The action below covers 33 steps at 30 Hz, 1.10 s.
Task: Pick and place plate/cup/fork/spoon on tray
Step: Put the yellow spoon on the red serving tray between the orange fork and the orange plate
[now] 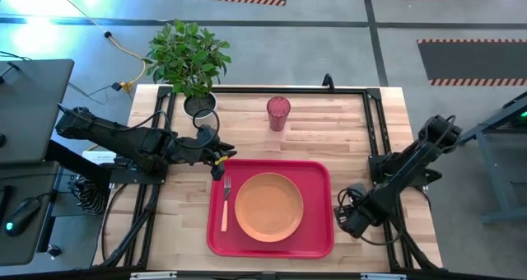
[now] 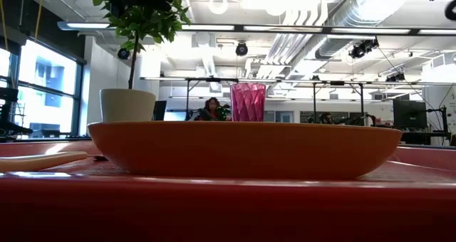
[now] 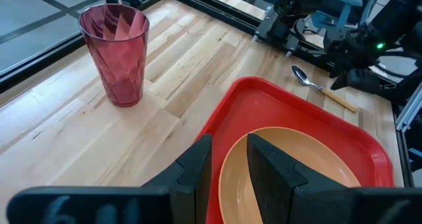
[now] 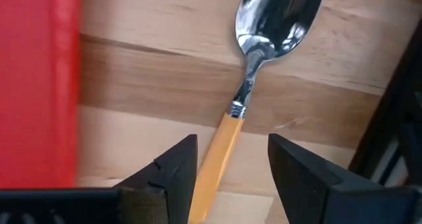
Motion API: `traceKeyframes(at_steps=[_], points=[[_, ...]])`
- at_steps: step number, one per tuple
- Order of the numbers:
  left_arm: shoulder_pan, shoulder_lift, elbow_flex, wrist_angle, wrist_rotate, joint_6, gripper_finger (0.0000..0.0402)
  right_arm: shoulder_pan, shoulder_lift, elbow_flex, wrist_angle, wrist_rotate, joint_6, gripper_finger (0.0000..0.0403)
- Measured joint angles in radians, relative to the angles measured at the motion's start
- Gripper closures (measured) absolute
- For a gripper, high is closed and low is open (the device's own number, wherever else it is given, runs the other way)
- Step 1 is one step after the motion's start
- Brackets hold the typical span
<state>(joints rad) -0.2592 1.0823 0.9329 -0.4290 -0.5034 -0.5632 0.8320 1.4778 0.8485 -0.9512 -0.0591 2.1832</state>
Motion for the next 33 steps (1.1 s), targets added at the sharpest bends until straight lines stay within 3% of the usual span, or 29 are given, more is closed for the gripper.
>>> traceKeyframes(at_steps=[14, 28, 33], points=[[0.0, 0.0, 0.0, 0.0, 0.0, 0.0, 0.0314, 0.008, 0.019, -0.159, 0.258, -0.041, 0.022, 0.0235], [0.0, 0.0, 0.0, 0.0, 0.0, 0.0, 0.0314, -0.039, 0.02, -0.174, 0.273, -0.078, 0.016, 0.0376], [0.0, 0.0, 0.0, 0.0, 0.0, 0.0, 0.0314, -0.047, 0.021, -0.165, 0.266, -0.08, 0.016, 0.0386]])
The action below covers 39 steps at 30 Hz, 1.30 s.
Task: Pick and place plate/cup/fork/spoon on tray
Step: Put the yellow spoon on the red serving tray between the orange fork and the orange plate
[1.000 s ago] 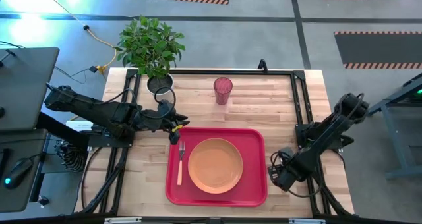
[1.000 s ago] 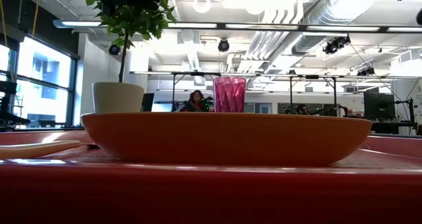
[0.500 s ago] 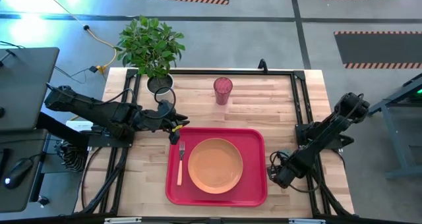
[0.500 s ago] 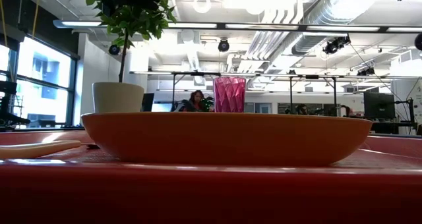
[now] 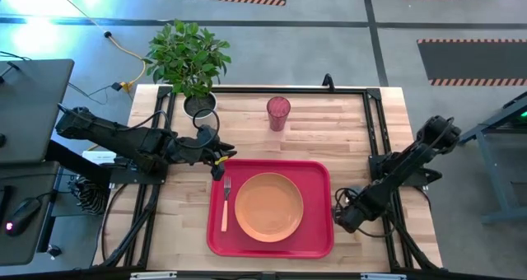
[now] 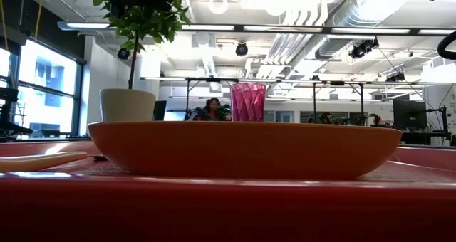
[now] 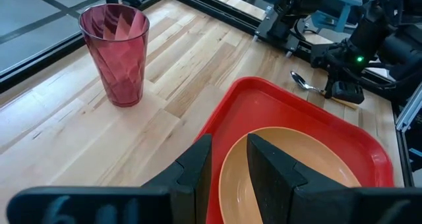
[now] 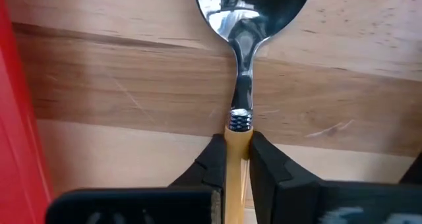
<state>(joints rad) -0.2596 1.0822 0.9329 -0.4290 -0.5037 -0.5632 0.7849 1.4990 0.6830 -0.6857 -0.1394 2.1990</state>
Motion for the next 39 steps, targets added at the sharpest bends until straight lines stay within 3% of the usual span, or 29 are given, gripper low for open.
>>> traceKeyframes(at_steps=[17, 29, 39], points=[[0.0, 0.0, 0.0, -0.002, 0.0, 0.0, 0.0314, -0.013, 0.004, 0.175, -0.148, 0.095, -0.008, 0.0388], [0.0, -0.003, 0.0, -0.063, 0.012, -0.008, 0.0314, -0.088, 0.003, 0.361, -0.233, 0.309, -0.037, 0.0388], [-0.005, -0.01, 0.0, -0.097, 0.057, -0.008, 0.0314, -0.17, 0.002, 0.5, -0.237, 0.513, -0.173, 0.0383]])
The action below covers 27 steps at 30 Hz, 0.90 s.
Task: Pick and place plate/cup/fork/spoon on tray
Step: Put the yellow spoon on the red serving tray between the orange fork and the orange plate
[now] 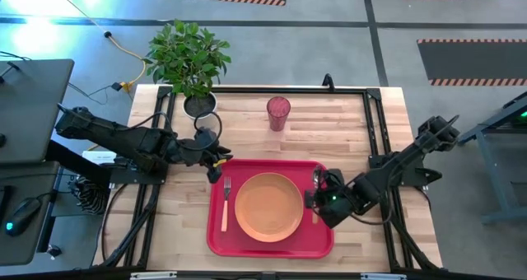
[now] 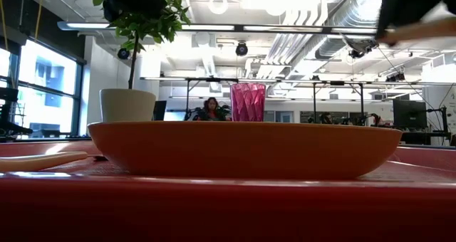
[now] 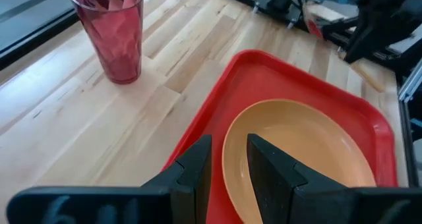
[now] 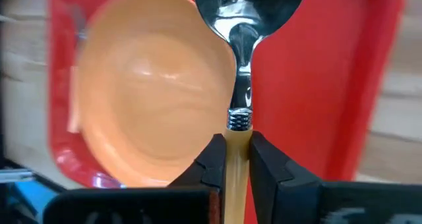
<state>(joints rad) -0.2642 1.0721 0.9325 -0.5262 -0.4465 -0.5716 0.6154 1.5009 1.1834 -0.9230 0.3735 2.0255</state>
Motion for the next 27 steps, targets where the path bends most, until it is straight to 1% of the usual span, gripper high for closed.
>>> traceKeyframes(at_steps=[7, 13, 15, 21, 25, 27], points=[[-0.016, 0.0, 0.0, -0.038, 0.0, 0.0, 0.0314, -0.058, 0.0, 0.069, 0.016, 0.092, -0.147, 0.0383], [-0.021, 0.0, 0.0, -0.039, 0.0, 0.0, 0.0314, -0.113, 0.0, 0.138, 0.043, 0.154, -0.32, 0.0382], [-0.021, 0.0, 0.0, -0.04, 0.0, 0.0, 0.0314, -0.133, 0.0, 0.161, 0.072, 0.177, -0.402, 0.0382], [-0.021, 0.0, 0.0, -0.056, -0.001, -0.032, 0.0314, -0.208, 0.0, 0.24, 0.133, 0.183, -0.693, 0.0382], [-0.021, 0.0, 0.0, -0.056, 0.0, -0.055, 0.0314, -0.28, -0.001, 0.292, 0.137, 0.164, -0.911, 0.0382], [-0.021, 0.0, 0.0, -0.056, -0.001, -0.057, 0.0314, -0.324, -0.001, 0.309, 0.137, 0.129, -1.029, 0.0382]])
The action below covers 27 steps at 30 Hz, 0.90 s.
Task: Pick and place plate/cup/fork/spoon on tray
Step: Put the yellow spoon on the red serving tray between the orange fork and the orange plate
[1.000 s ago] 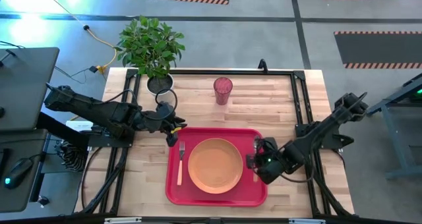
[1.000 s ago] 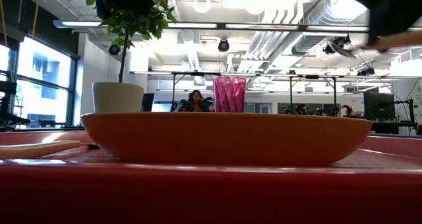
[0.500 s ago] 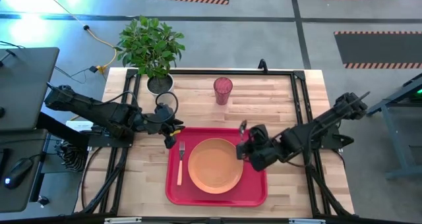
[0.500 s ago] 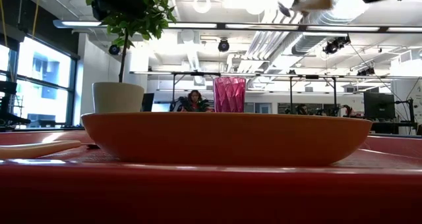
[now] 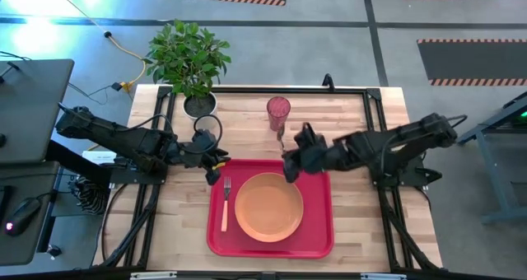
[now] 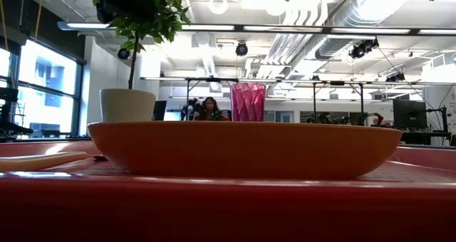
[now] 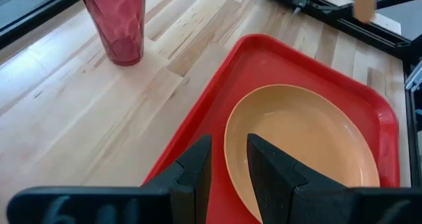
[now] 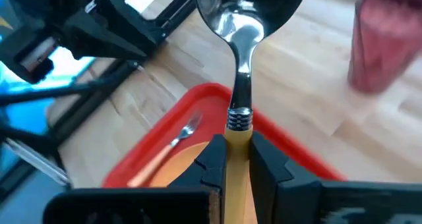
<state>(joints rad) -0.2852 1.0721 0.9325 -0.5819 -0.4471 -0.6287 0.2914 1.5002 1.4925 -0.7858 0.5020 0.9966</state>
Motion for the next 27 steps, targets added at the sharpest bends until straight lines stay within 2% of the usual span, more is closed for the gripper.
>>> traceKeyframes(at_steps=[9, 15, 27], points=[[0.0, 0.0, 0.0, 0.003, -0.001, -0.049, 0.0314, -0.203, 0.001, 0.012, 0.012, -0.127, -0.398, 0.0382], [0.006, 0.0, 0.0, 0.003, -0.012, -0.049, 0.0314, -0.291, 0.059, 0.012, 0.092, -0.241, -0.638, 0.0382], [0.033, 0.0, 0.0, 0.004, -0.033, 0.002, 0.0314, -0.389, 0.273, 0.012, 0.157, -0.387, -0.847, 0.0382]])
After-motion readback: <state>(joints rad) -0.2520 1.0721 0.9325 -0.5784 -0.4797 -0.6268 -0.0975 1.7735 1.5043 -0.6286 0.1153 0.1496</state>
